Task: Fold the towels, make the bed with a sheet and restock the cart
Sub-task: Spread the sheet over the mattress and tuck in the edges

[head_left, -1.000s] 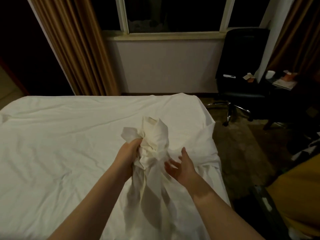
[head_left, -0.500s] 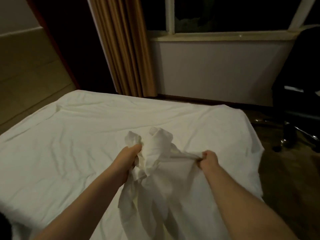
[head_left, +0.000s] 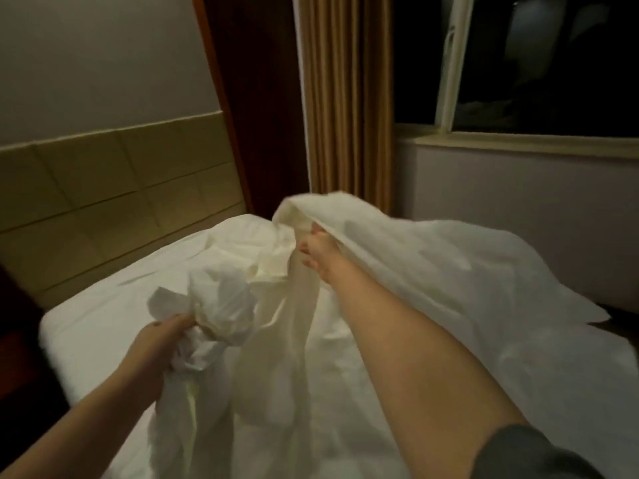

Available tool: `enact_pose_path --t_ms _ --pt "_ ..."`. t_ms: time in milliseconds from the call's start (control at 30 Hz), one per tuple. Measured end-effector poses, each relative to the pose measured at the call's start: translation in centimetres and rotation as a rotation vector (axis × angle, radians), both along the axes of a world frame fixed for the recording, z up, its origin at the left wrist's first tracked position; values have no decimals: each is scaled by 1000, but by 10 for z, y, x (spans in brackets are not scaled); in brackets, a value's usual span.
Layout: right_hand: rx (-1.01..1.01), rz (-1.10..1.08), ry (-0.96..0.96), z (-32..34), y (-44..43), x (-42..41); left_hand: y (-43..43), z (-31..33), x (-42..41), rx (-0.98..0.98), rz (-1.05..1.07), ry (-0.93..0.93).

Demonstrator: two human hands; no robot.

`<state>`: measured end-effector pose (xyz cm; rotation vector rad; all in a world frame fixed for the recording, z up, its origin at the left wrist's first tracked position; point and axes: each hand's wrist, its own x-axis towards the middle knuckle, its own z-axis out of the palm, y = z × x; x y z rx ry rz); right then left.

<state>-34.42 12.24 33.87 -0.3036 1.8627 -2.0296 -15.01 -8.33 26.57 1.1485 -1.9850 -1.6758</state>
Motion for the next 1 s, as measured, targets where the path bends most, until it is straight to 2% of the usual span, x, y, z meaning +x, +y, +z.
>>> enact_pose_path --t_ms 33,67,200,400,567,800,900,1000 --pt "62 12 -25 -16 0 7 48 44 22 -56 -18 36" --pt "97 33 -49 -29 3 15 62 51 34 -53 -25 -9" --pt "225 83 -127 -87 -8 46 42 5 55 -139 50 -122" --pt "266 119 -336 -156 -9 147 19 -36 93 -240 -23 -285" --pt "309 144 -359 -171 -48 240 -3 -52 145 -236 -136 -196" --pt "272 224 -287 -166 -195 380 -107 -63 236 -448 -335 -278" --pt "140 94 -448 -165 -284 427 -169 -57 279 -534 -421 -243" --pt "0 17 -657 -157 -358 459 -224 -46 314 -633 -477 -284"
